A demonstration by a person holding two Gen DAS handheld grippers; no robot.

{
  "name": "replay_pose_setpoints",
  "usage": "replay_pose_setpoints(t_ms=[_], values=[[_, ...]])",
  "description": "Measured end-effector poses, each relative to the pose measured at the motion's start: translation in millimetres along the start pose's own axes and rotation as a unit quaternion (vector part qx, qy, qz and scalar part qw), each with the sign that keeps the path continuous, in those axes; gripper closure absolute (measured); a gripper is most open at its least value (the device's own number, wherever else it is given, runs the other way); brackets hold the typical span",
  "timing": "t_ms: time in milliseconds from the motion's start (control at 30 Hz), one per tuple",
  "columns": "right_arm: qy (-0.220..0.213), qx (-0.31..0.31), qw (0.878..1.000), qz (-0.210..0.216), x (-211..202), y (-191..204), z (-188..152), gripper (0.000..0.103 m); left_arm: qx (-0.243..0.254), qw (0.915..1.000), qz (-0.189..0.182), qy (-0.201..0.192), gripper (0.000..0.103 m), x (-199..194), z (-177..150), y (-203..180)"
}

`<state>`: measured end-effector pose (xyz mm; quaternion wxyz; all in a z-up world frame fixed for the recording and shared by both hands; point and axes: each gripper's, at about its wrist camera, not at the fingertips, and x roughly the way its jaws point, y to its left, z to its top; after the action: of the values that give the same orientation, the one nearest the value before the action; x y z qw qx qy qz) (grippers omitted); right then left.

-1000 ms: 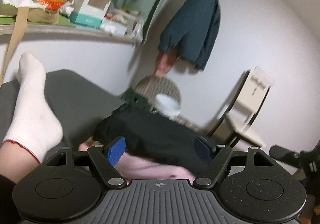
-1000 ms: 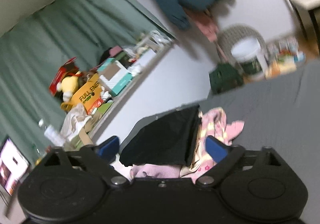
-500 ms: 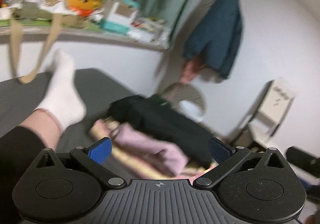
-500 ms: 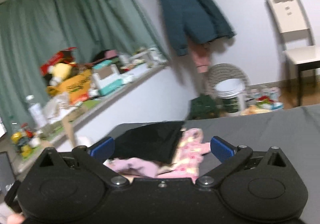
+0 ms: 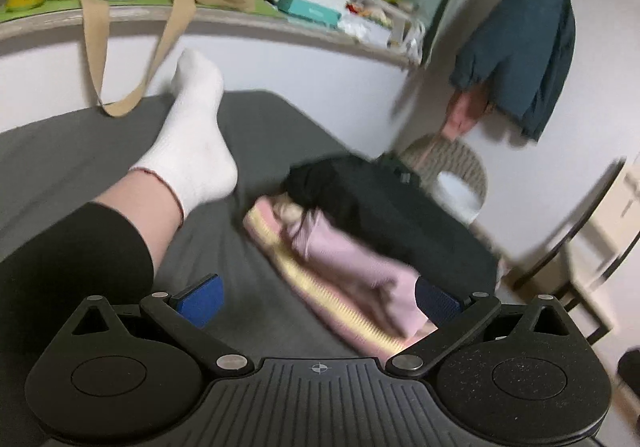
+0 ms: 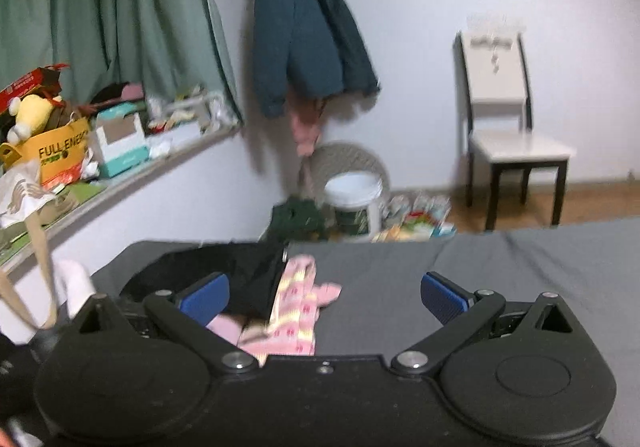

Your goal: Fold clothes

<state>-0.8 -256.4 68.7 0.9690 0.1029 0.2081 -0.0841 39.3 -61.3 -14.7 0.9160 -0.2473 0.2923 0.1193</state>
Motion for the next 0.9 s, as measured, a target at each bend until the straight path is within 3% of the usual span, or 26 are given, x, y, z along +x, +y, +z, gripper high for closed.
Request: replay_pose_setpoints(t_ms=[133, 267, 367, 500, 600, 733, 900], values=[[-0.017, -0.059, 0.998, -0.007, -15.6, 23.6, 9.2, 0.000, 0.027, 0.9991, -0.023, -0.022, 0.001, -19.6, 19.2, 6.6], [-0.066, -0.123, 0.990, 0.004, -40.7, 41.1, 13.9, 0.000, 0.050, 0.9974, -0.040, -0.033, 0.001, -29.5, 28.2, 10.0], [-0.070, -0.094, 0.993, 0.017, -46.0, 40.0, 14.3, 0.000, 0.091, 0.9951, -0.029, -0.025, 0.001, -30.8, 29.0, 7.0], [-0.009, -0.037, 0.998, 0.052, -33.6, 26.5, 6.9, 0.000, 0.151, 0.9862, 0.051, -0.047, 0.001, -38.3, 14.6, -2.2], [0.031, -0.039, 0.998, 0.034, -24.3, 24.3, -7.2, 0.000, 0.188, 0.9772, 0.077, -0.062, 0.001, -45.1, 8.2, -9.7], [0.057, -0.059, 0.997, -0.012, -21.8, 23.6, -21.1, 0.000, 0.191, 0.9791, 0.048, -0.051, 0.001, -48.4, 9.7, -11.0], [0.086, -0.039, 0.995, -0.009, -20.9, 11.4, -25.5, 0.000, 0.184, 0.9828, 0.013, -0.004, 0.001, -37.3, 12.1, -7.4]])
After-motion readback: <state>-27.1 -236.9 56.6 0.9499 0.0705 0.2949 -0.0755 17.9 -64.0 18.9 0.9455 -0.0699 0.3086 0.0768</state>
